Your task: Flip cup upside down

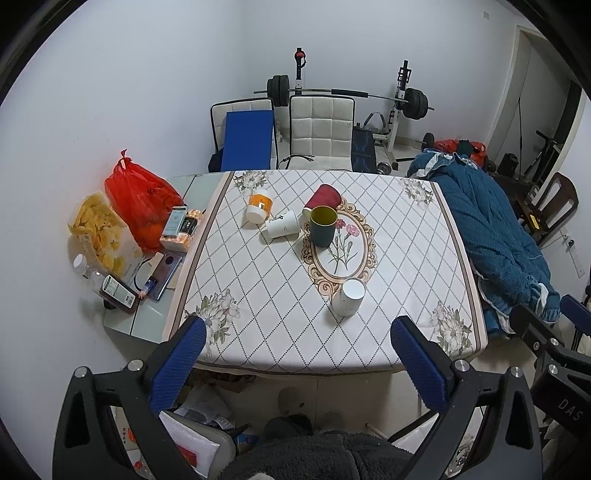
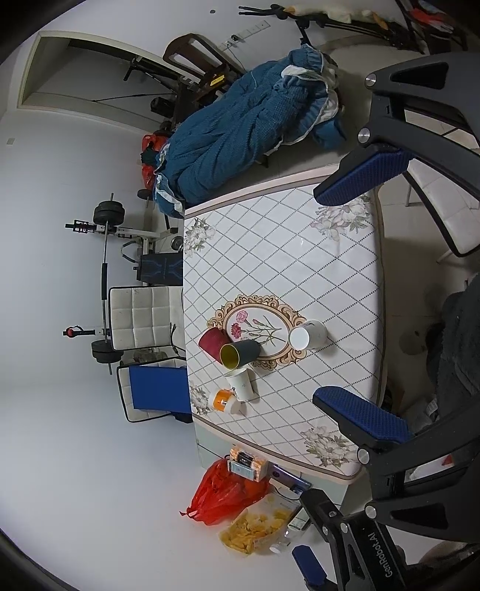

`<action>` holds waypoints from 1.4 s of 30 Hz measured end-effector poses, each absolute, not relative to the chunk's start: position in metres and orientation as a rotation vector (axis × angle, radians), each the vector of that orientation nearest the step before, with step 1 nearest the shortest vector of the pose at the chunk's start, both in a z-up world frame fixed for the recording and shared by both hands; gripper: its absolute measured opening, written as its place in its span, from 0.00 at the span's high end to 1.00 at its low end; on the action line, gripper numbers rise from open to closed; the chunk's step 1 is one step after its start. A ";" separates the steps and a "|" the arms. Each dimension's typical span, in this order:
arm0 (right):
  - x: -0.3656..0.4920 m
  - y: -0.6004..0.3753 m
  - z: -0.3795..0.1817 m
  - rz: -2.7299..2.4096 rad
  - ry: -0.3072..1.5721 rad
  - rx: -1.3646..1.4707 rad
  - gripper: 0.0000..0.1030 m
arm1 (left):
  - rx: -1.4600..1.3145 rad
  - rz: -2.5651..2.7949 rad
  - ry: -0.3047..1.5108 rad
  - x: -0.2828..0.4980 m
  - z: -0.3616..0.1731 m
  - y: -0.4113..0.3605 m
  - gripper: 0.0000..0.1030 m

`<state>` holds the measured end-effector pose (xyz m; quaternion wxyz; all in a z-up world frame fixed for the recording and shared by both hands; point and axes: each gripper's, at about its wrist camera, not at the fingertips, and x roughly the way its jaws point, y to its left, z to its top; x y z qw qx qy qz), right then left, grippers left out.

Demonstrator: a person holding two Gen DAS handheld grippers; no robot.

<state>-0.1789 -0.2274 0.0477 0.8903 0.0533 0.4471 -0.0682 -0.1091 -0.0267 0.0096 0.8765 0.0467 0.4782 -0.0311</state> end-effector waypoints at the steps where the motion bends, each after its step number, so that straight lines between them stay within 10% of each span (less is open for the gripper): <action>1: -0.179 -0.228 0.048 -0.141 0.929 0.112 0.03 | 0.096 -0.066 0.998 -0.109 0.010 -0.026 0.01; 42: -0.176 -0.230 0.037 -0.133 0.944 0.120 0.03 | 0.113 -0.062 0.996 -0.110 0.001 -0.025 0.01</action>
